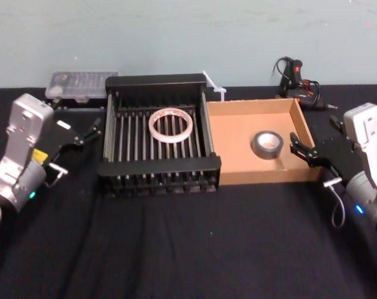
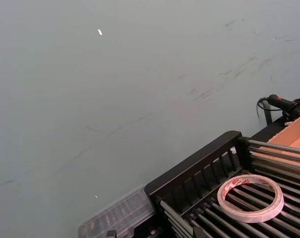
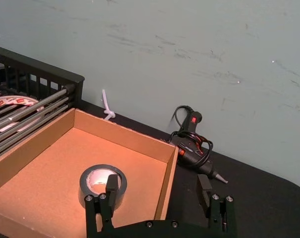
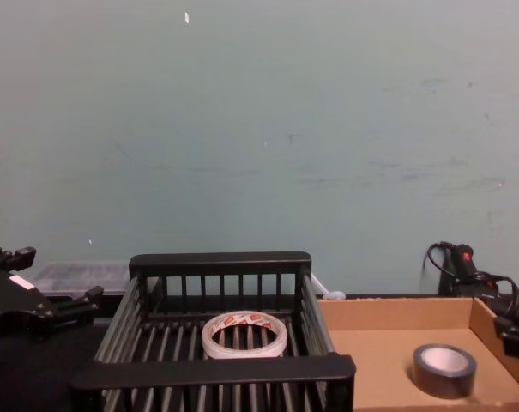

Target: Pick up the white tape and place it into the black box , Pick up the silver tape and place it into the brown box.

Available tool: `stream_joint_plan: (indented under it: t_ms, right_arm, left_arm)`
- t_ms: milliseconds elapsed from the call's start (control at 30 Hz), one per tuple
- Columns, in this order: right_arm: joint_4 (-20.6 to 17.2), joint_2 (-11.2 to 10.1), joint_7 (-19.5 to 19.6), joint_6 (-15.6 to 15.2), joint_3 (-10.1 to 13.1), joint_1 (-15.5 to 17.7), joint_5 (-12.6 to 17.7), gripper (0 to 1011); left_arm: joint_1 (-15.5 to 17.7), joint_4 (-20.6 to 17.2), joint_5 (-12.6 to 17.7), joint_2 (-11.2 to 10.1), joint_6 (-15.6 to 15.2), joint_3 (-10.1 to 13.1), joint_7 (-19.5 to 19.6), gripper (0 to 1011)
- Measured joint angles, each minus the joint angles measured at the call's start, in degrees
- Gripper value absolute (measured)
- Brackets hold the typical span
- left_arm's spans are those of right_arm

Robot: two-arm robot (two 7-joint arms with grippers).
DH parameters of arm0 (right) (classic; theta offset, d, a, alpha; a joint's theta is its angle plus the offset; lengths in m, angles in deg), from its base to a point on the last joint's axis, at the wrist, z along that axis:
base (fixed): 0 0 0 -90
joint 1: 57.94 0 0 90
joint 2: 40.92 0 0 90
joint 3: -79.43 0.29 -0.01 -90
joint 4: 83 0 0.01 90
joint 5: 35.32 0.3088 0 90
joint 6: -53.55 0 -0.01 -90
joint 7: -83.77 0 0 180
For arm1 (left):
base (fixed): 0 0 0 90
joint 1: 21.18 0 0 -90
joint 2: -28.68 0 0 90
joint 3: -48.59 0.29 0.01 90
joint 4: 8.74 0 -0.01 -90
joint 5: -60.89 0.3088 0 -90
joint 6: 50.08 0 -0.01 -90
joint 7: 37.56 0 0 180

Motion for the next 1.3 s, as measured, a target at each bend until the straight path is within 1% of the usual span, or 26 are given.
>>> stream_joint_plan:
  t_ms: [1300]
  right_arm:
    - [-0.16,-0.31,-0.13,-0.16,-0.41,-0.35,0.09,1002]
  left_arm:
    - [0.0,0.0,0.0,0.0,0.0,0.0,0.0,1001]
